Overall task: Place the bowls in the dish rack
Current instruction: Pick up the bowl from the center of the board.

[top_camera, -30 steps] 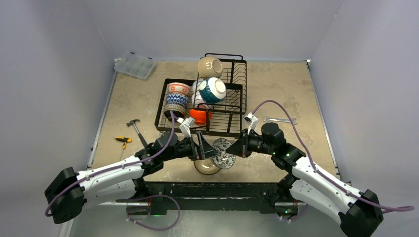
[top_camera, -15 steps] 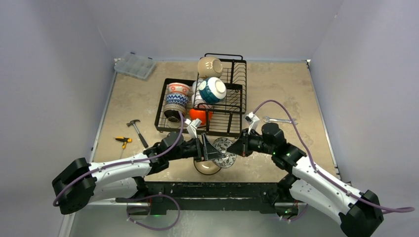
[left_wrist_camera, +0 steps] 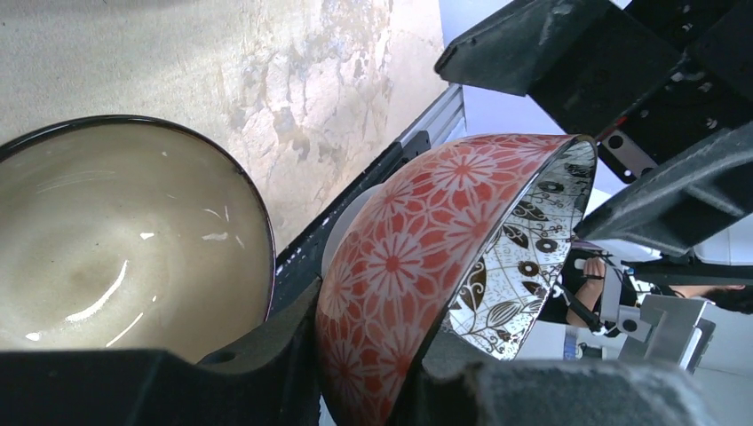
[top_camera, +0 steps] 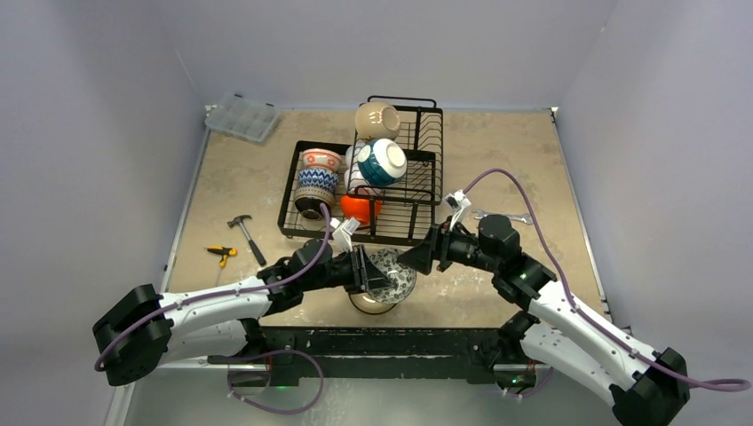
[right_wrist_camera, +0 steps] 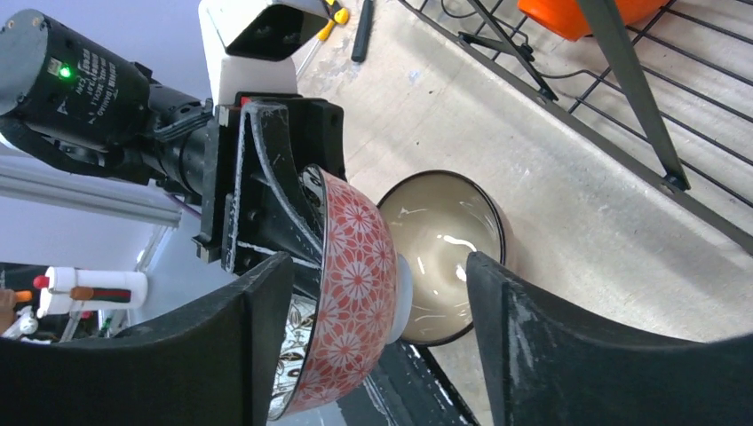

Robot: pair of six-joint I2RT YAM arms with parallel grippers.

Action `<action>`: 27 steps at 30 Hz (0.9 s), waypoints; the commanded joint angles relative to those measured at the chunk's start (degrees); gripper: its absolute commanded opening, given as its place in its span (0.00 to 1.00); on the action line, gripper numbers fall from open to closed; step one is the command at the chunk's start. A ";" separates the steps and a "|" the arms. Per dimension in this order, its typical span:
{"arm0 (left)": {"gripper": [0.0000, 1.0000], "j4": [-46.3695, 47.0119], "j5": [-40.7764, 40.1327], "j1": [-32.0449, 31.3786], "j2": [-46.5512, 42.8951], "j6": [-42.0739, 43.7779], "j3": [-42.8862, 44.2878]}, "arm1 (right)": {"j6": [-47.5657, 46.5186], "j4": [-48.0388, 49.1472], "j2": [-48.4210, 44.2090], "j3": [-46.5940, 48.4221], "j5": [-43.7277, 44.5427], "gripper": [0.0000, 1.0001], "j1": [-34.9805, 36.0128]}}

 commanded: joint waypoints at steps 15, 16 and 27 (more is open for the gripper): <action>0.40 5.63 3.63 3.08 -3.30 0.51 1.43 | 0.00 3.36 1.88 -1.32 0.57 0.41 -0.12; 0.43 6.08 3.87 3.12 -3.35 0.43 1.43 | 0.05 3.60 2.03 -1.39 0.55 0.33 -0.07; 0.91 11.78 4.19 3.31 -3.97 -6.38 -3.43 | 1.47 2.61 2.20 -1.05 1.03 0.00 -0.12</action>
